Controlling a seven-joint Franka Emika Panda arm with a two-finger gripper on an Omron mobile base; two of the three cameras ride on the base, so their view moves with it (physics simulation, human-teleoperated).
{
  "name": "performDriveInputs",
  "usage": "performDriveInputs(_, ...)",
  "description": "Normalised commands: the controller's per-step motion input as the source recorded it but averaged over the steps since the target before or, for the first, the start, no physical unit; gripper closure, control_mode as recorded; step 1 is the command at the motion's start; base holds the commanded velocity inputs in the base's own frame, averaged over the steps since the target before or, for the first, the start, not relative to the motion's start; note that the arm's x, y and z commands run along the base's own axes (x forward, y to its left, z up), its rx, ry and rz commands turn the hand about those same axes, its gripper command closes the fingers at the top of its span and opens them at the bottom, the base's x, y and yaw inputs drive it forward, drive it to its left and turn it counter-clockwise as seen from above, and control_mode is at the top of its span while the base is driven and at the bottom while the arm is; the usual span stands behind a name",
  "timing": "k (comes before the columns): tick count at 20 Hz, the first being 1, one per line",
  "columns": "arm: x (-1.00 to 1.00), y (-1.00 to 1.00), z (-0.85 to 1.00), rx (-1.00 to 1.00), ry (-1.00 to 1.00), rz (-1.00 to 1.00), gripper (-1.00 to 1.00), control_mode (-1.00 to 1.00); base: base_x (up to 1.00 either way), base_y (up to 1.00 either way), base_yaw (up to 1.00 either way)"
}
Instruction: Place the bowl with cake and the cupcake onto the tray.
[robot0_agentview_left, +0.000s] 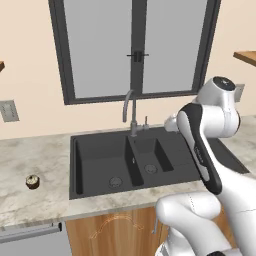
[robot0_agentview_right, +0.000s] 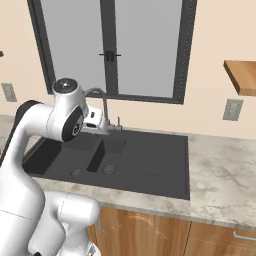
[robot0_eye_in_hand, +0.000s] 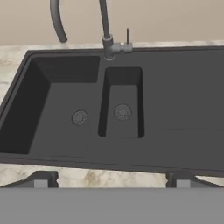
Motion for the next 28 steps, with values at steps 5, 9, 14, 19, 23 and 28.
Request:
performDriveInputs(5, 0.0, 0.0, 0.0, 0.0, 0.0, 0.0, -1.0, 1.0, -0.21, 0.0, 0.0)
performDriveInputs(9, 0.0, 0.0, 0.0, 0.0, 0.0, 0.0, -1.0, 1.0, -0.8, 0.03, 0.03)
performDriveInputs(14, 0.0, 0.0, 0.0, 0.0, 0.0, 0.0, -1.0, 1.0, -0.43, 0.33, 0.02)
performDriveInputs(19, 0.0, 0.0, 0.0, 0.0, 0.0, 0.0, -1.0, 1.0, -0.02, 0.66, 0.0)
performDriveInputs(23, 0.0, 0.0, 0.0, 0.0, 0.0, 0.0, -1.0, 1.0, 0.0, 0.9, 0.0)
performDriveInputs(28, 0.0, 0.0, 0.0, 0.0, 0.0, 0.0, -1.0, 1.0, 0.0, 0.99, 0.0)
